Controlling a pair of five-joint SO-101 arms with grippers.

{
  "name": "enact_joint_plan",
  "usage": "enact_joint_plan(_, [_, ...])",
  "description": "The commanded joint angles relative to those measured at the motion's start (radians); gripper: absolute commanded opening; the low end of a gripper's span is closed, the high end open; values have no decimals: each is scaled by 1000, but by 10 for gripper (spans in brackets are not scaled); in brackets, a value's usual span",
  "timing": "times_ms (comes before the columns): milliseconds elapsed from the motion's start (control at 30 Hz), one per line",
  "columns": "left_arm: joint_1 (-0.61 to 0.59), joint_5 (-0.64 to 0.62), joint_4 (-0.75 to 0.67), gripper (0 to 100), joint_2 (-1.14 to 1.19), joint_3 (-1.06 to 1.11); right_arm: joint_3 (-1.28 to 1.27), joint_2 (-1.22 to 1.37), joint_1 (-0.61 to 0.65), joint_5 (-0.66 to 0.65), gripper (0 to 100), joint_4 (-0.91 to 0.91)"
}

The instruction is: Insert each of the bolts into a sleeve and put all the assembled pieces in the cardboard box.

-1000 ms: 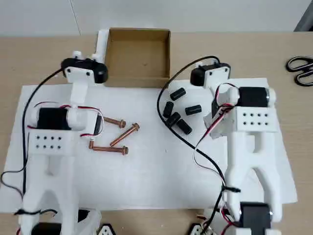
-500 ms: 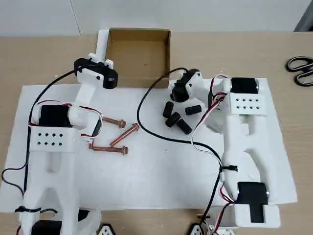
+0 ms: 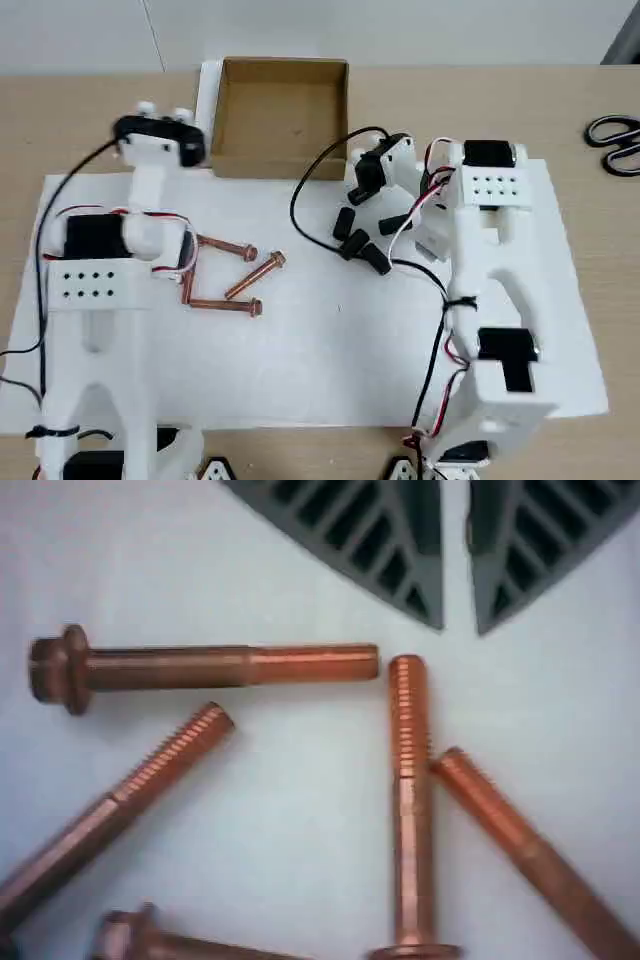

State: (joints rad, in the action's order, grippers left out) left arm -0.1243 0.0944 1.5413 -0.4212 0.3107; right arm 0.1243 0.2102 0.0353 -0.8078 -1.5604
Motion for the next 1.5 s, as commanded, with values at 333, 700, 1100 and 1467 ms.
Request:
enact_joint_plan(333, [-195,-69,-37,6,0,1,61,27,124,410,102,-22])
enact_joint_plan(700, [-198,-63,-124,6,-5,154,207,39,274,445,102,-33])
enact_joint_plan(1100, [-193,-63,-130,6,0,151,210,185,268,367,102,25])
enact_joint_plan(1467, [-193,-63,-130,6,2,150,210,249,249,325,102,42])
